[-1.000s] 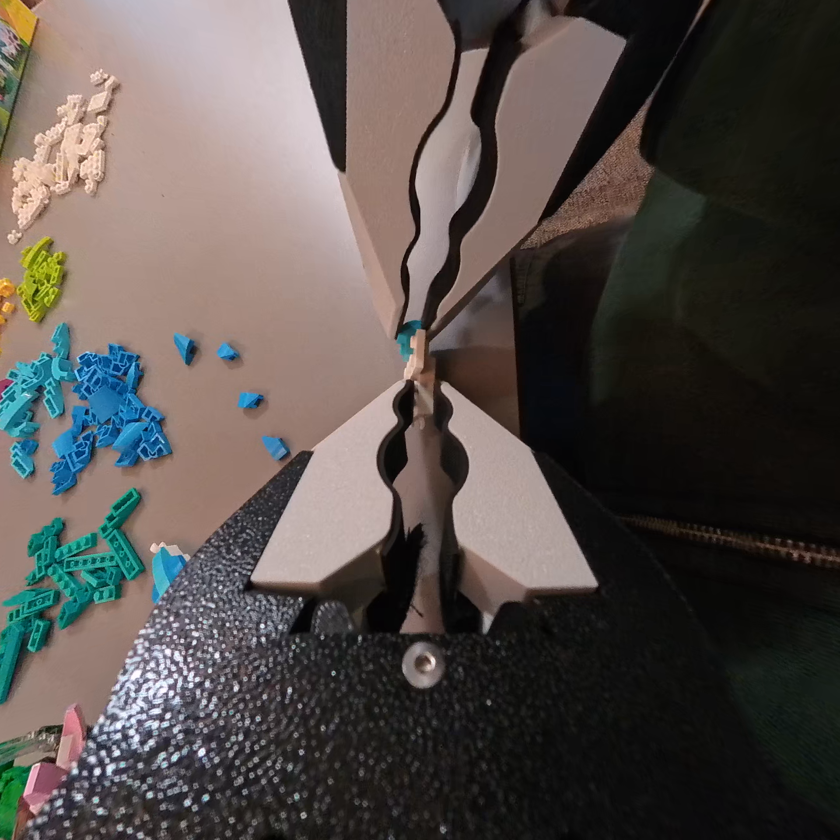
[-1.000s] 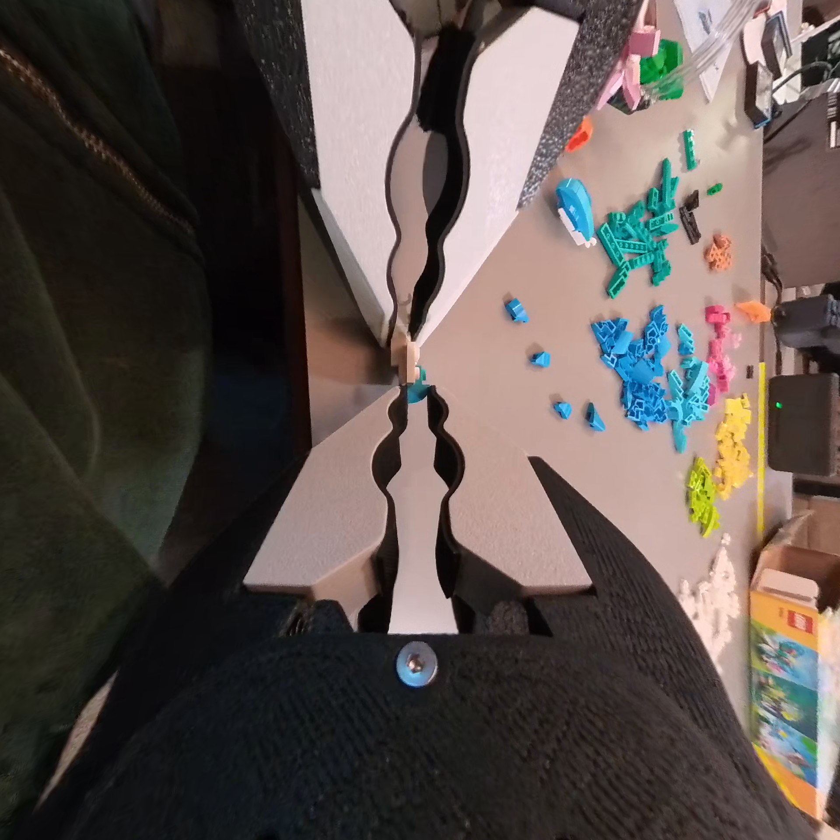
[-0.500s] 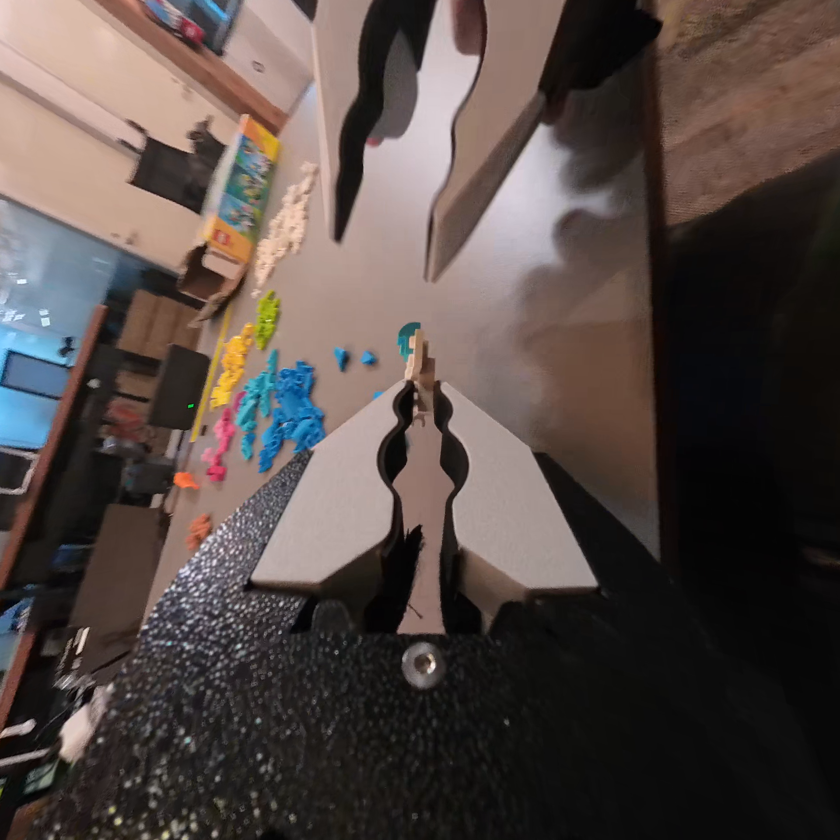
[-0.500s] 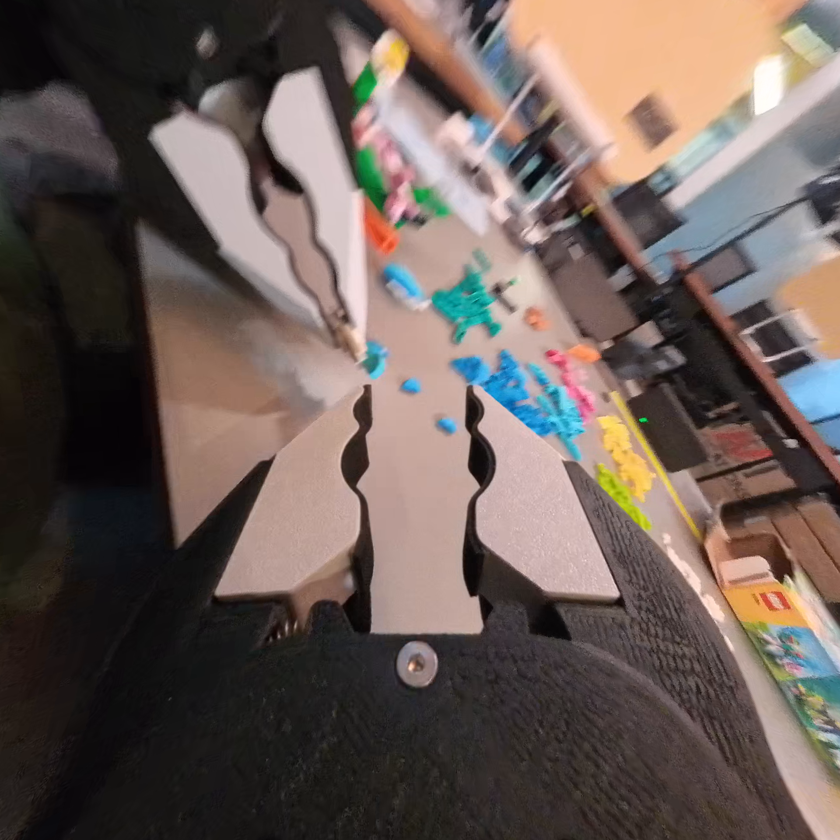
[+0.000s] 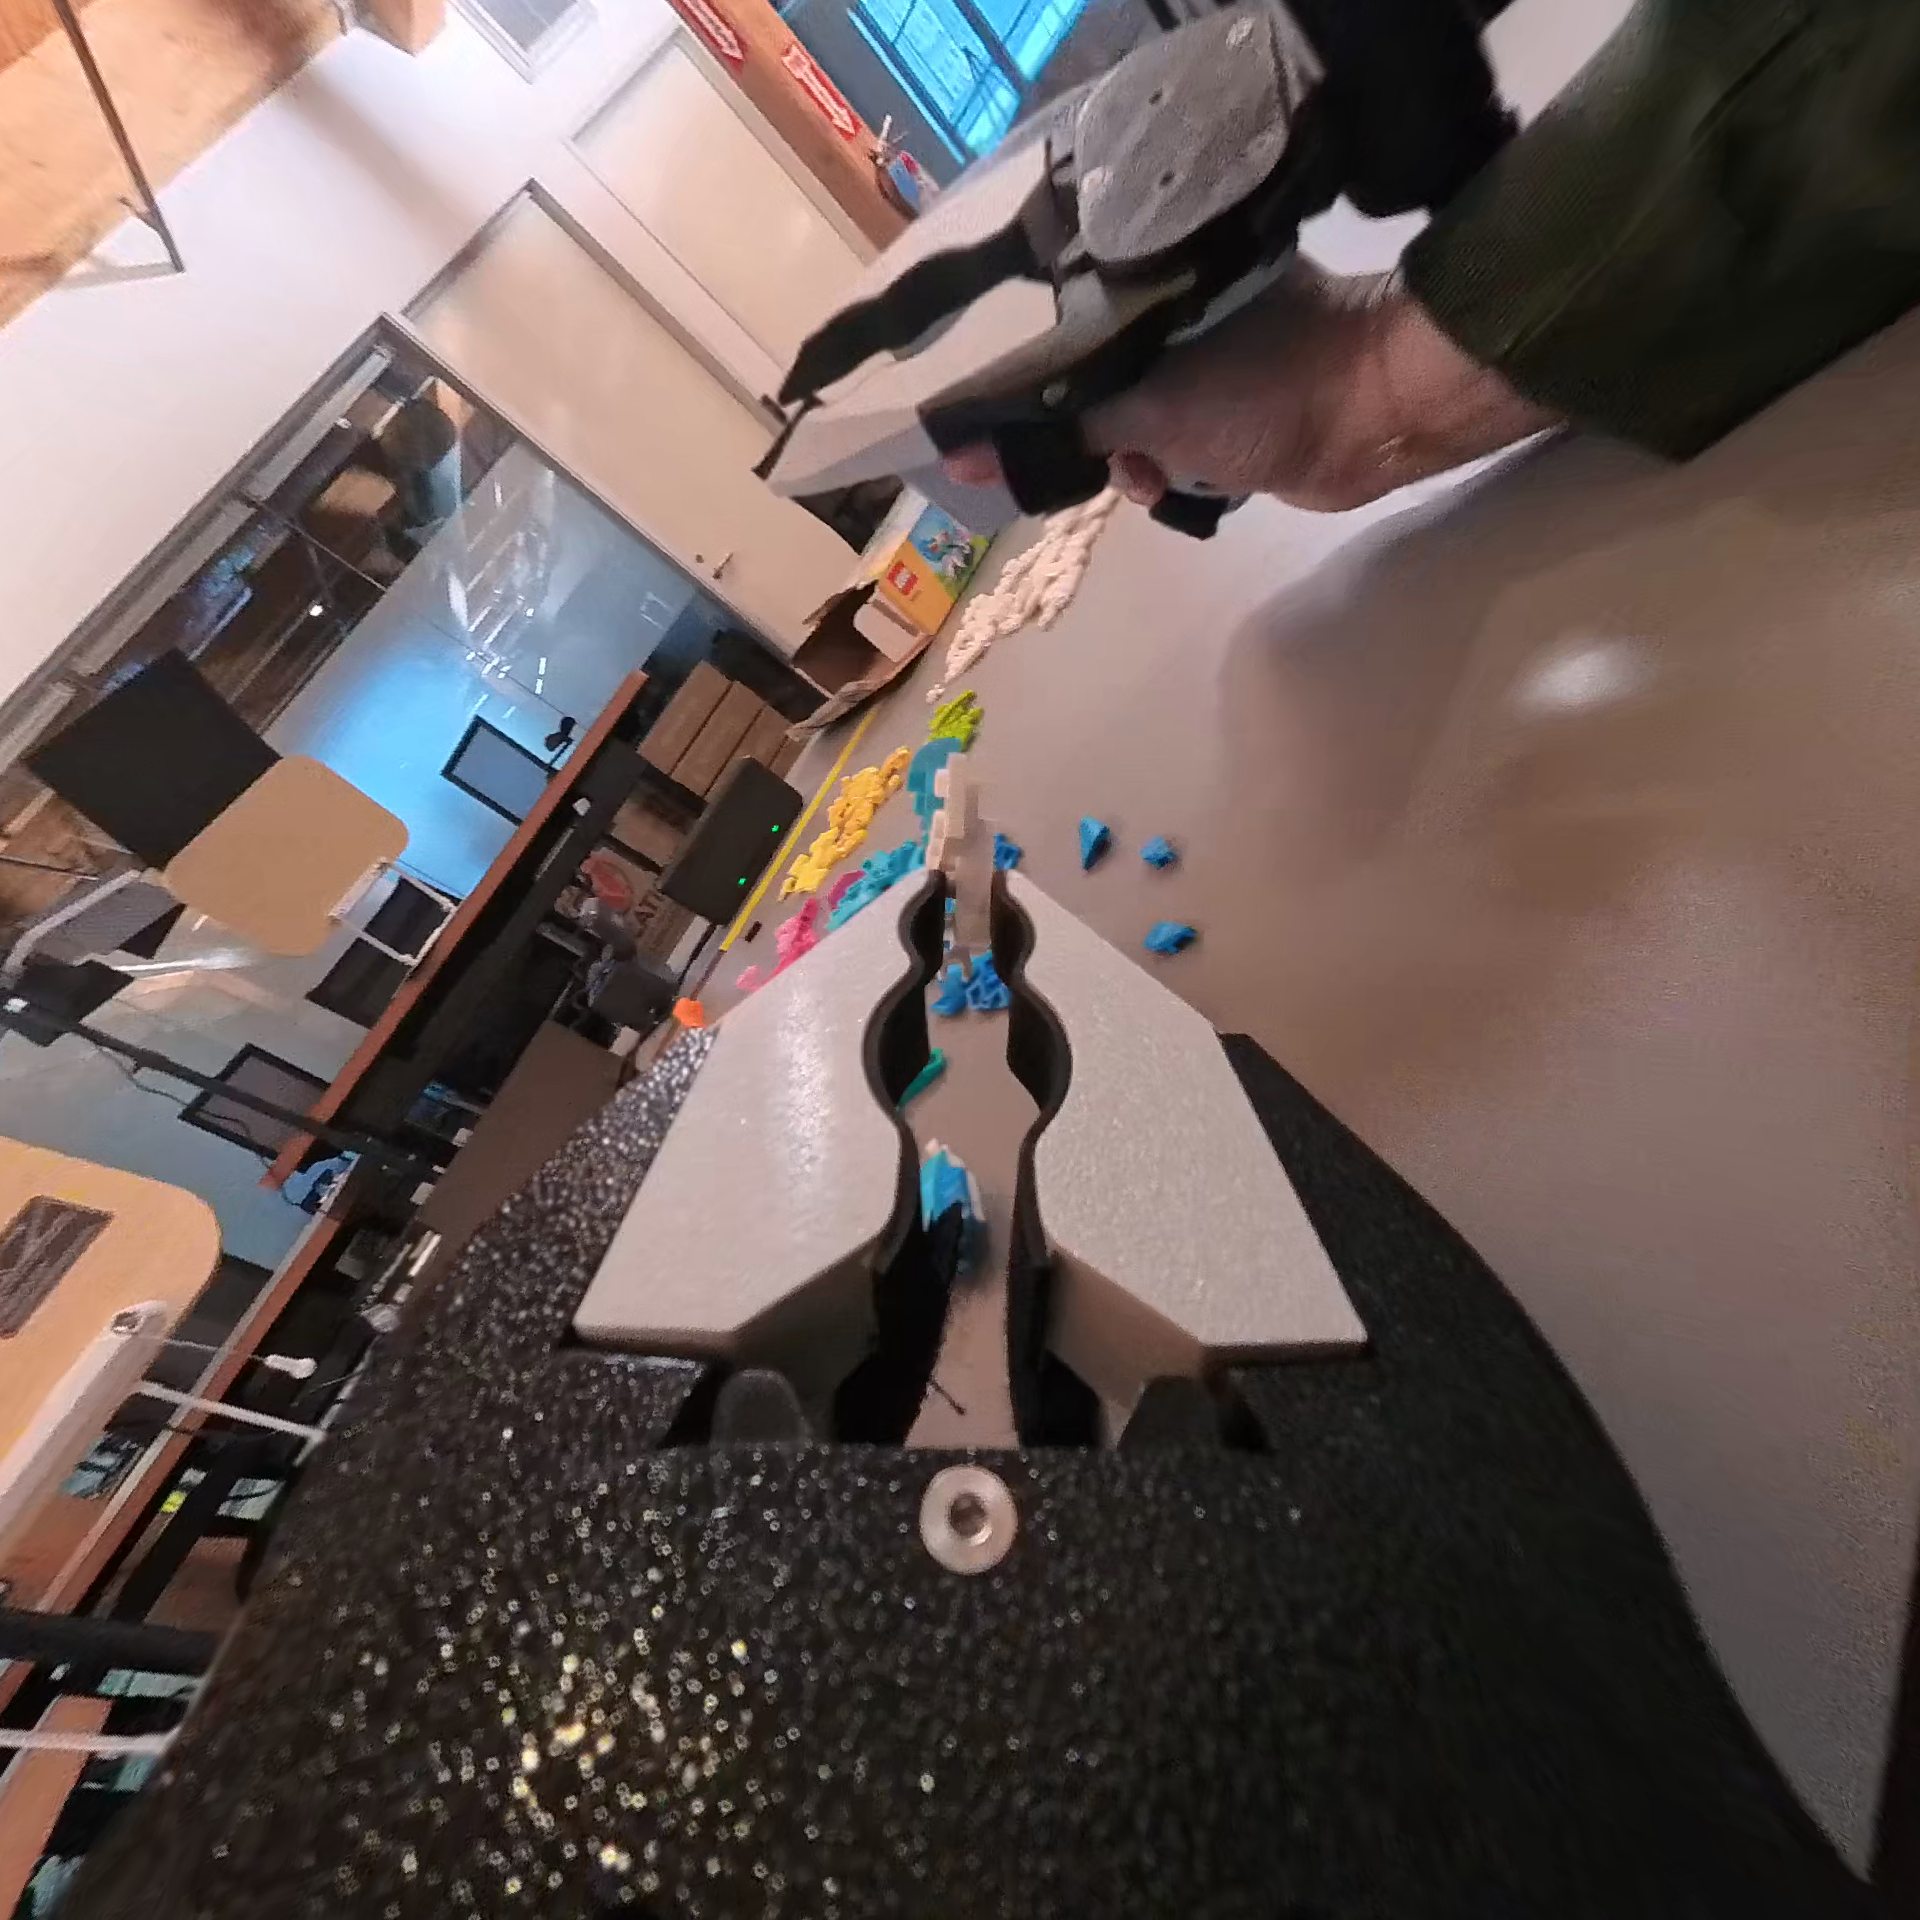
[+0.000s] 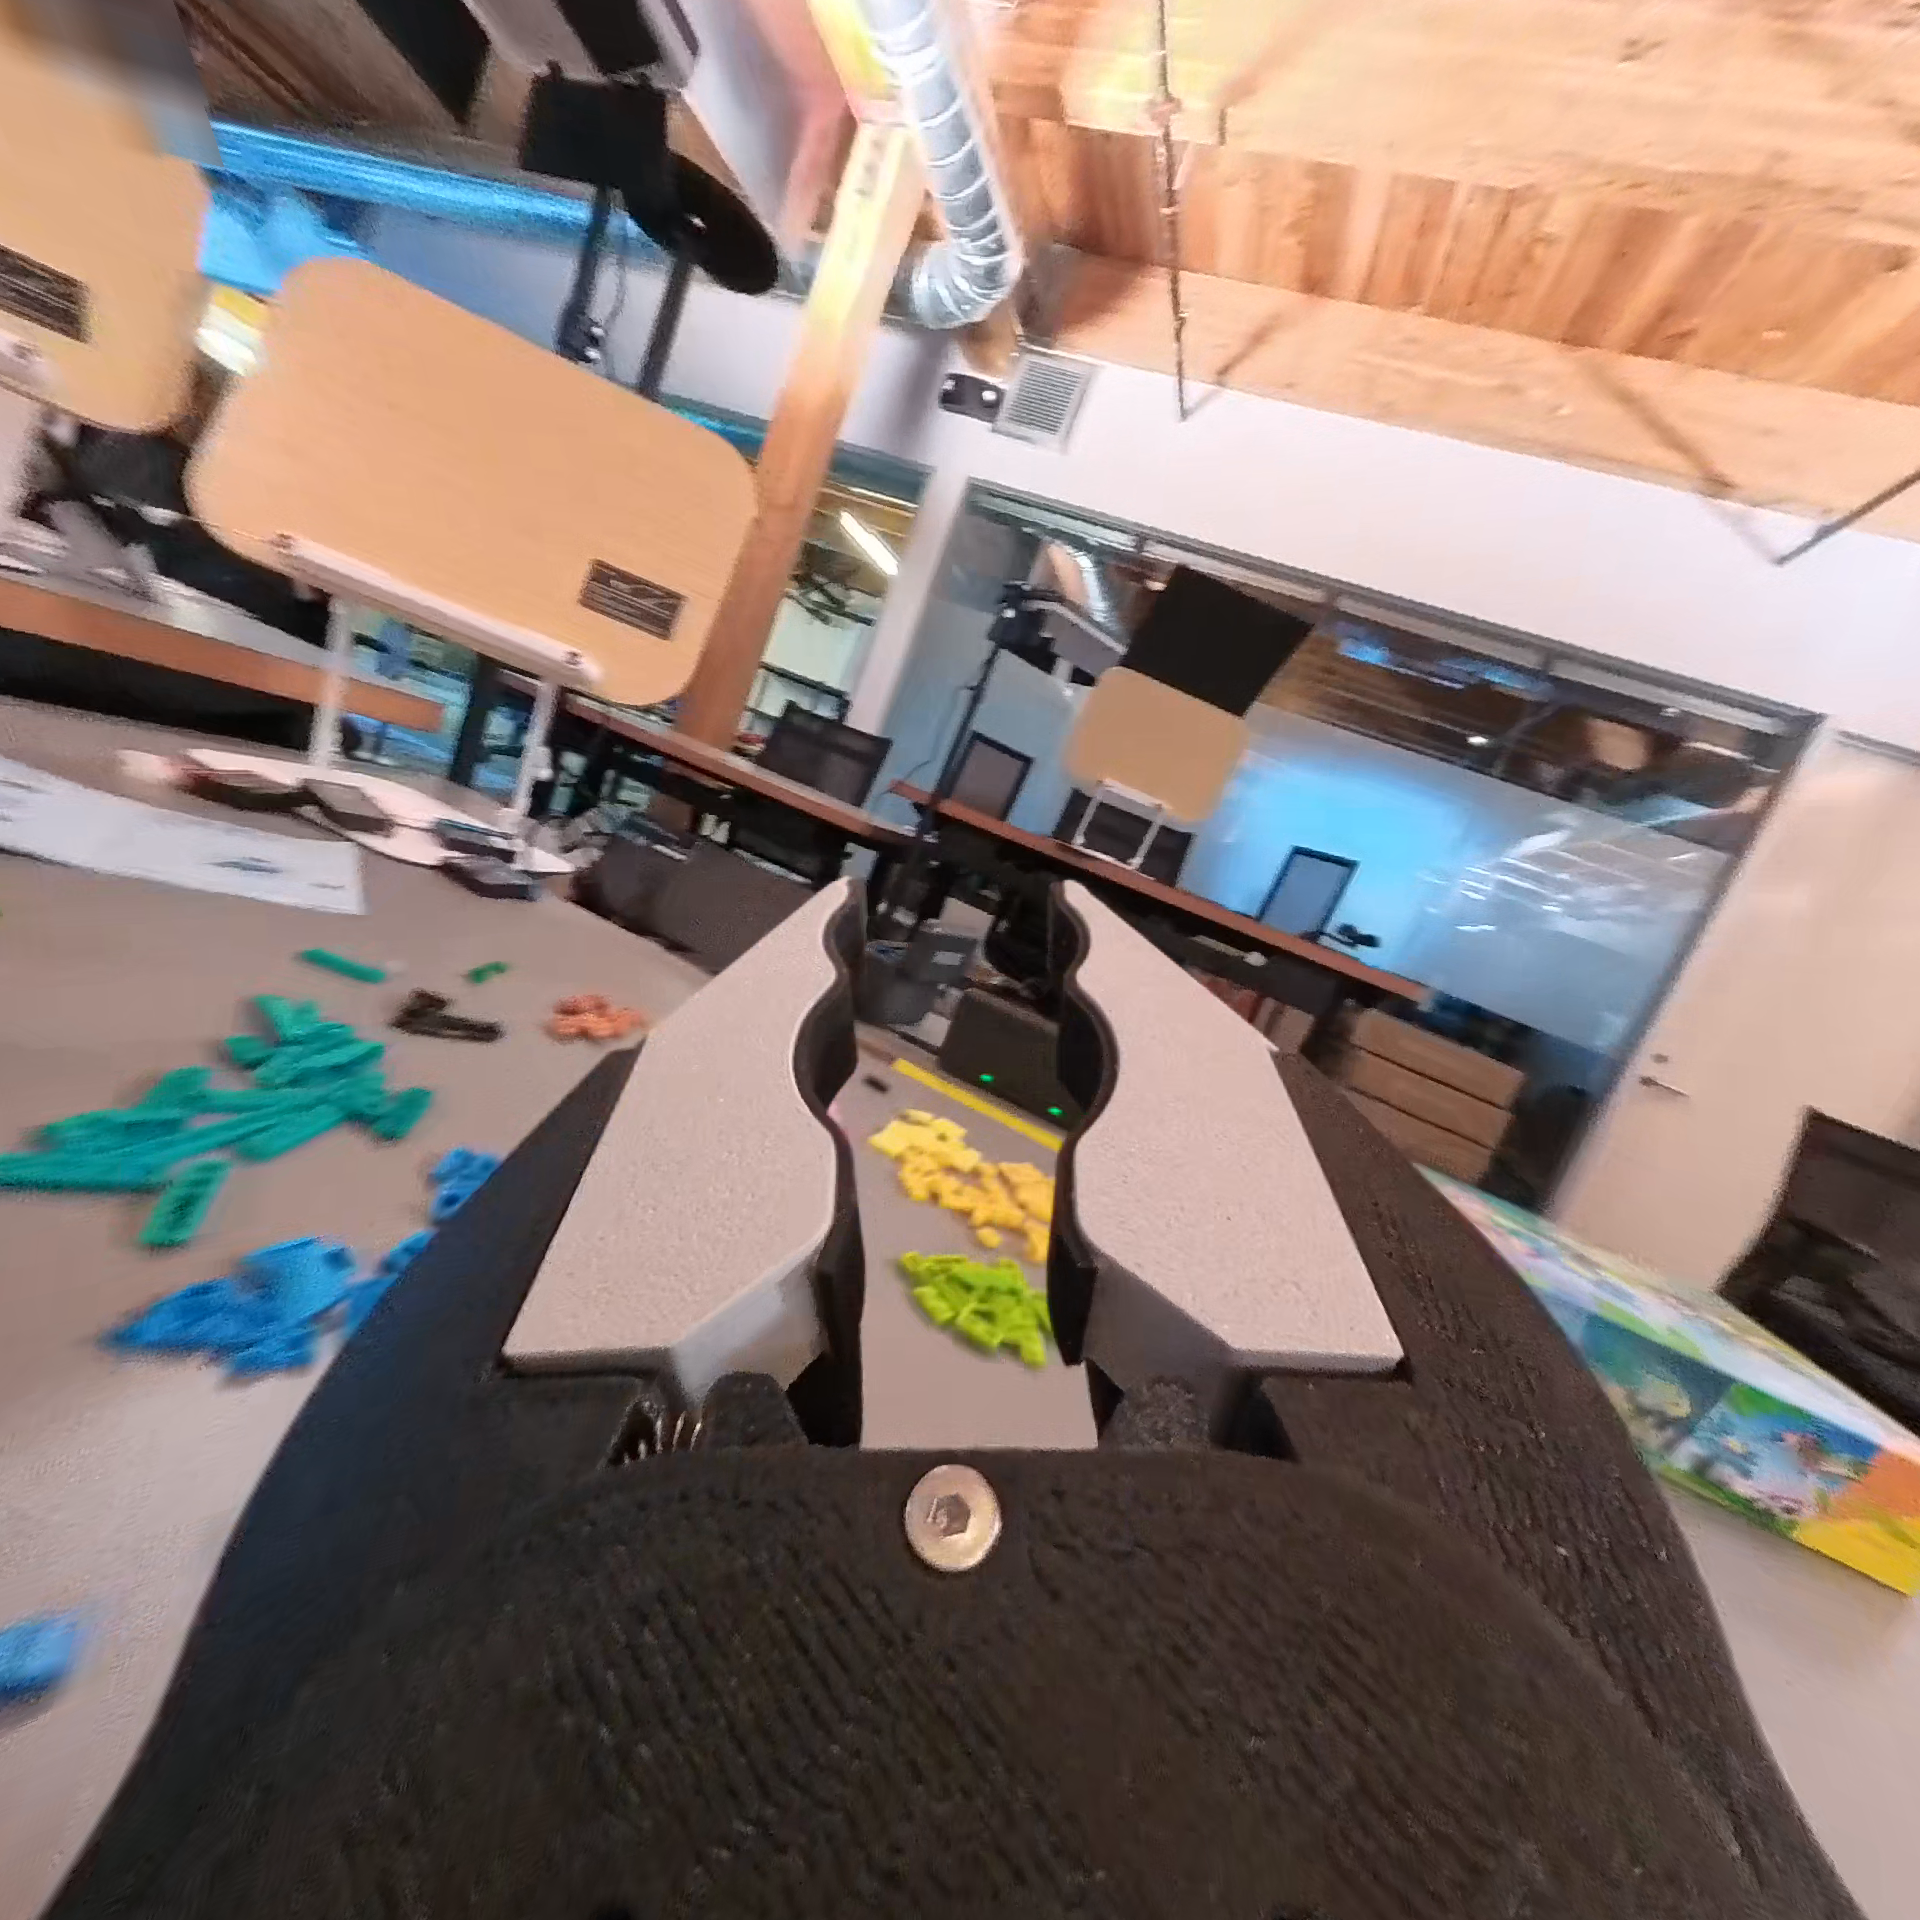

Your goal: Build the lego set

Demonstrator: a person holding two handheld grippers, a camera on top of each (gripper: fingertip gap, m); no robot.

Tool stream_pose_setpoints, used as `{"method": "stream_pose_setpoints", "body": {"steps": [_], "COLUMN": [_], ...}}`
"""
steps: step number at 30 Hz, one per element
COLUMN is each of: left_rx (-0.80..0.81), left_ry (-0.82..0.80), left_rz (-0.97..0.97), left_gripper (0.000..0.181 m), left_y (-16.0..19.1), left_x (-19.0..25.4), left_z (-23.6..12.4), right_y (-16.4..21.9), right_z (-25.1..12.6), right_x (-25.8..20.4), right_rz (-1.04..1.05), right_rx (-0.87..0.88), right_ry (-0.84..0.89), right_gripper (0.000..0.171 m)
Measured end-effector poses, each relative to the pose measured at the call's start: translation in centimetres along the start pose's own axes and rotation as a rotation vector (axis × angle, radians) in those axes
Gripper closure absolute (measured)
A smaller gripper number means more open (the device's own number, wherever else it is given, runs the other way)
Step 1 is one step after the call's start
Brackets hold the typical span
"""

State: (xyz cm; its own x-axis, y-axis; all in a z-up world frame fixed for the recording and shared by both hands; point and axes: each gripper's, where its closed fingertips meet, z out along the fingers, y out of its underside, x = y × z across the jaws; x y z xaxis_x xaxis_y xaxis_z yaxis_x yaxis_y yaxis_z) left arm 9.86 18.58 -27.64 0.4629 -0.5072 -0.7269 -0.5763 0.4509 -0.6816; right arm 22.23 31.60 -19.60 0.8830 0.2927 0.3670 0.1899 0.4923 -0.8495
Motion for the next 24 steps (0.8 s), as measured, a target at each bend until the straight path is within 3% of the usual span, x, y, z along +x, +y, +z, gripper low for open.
{"method": "stream_pose_setpoints", "body": {"steps": [3, 12, 24], "left_rx": [-0.002, 0.000, -0.007], "left_ry": [-0.032, -0.050, -0.044], "left_rz": [-0.009, -0.066, -0.061], "left_gripper": [0.176, 0.176, 0.176], "left_y": [0.4, 1.1, 1.2], "left_x": [-0.9, -1.6, -1.4], "left_z": [-0.2, -0.3, -0.2], "right_y": [0.8, 0.4, 0.3], "right_z": [1.4, 1.8, 1.8], "right_x": [1.5, -1.7, -1.7], "right_rz": [0.017, 0.042, 0.077], "right_rx": [0.006, 0.031, 0.033], "right_ry": [0.066, -0.086, -0.093], "right_gripper": [0.140, 0.144, 0.146]}}
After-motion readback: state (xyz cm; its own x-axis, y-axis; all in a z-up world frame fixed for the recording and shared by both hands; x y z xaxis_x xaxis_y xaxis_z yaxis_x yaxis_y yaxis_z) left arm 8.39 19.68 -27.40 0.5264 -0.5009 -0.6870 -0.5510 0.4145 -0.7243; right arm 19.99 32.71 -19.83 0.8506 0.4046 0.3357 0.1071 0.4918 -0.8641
